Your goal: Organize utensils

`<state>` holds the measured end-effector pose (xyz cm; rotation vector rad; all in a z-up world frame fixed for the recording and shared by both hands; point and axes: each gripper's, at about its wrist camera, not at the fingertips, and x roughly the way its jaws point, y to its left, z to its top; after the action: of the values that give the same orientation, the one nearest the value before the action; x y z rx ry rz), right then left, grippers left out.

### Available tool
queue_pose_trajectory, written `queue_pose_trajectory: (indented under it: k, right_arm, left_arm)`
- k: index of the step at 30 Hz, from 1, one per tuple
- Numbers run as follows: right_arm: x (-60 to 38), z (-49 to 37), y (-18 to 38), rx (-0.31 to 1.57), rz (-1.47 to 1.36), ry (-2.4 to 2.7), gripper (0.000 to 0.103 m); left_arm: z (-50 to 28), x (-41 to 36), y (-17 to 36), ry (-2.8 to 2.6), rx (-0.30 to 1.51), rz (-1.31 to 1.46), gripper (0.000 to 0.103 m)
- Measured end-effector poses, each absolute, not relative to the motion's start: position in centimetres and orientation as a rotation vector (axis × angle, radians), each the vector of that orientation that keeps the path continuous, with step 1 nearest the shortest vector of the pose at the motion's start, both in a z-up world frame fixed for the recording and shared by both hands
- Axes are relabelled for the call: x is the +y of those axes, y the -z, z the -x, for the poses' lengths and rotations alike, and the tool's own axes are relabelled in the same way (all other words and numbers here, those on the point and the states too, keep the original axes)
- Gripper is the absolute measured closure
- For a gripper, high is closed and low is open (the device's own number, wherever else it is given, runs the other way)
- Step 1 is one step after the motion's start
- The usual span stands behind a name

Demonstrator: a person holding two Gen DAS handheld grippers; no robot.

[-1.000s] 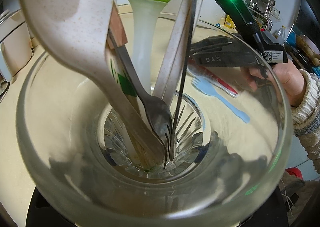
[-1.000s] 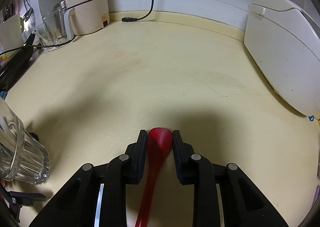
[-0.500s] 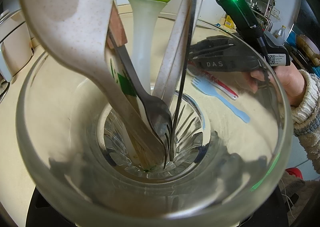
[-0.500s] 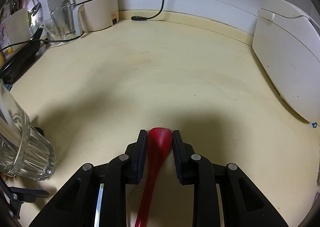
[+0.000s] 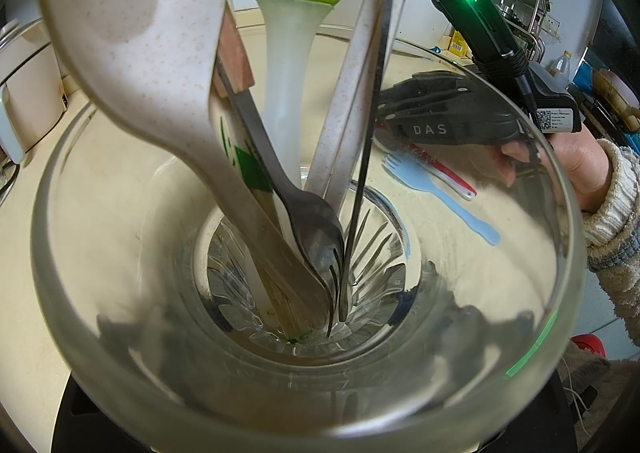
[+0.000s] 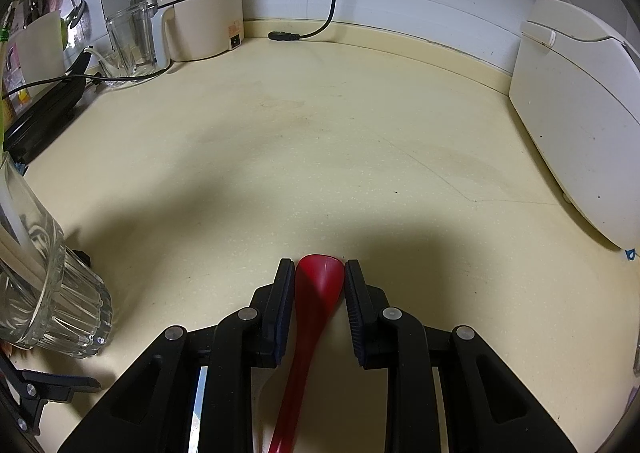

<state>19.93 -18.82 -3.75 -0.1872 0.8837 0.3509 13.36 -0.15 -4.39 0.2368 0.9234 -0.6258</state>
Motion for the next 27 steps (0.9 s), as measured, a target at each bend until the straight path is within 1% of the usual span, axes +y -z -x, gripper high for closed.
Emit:
queue_pose_trajectory:
  k: [27]
  right_arm:
    - [-18.8,-19.91,3.75,0.885,0.184,-0.352,0.078]
  left_arm:
    - [-13.26,-0.29,4.42,0.623,0.923,-0.243,0.017]
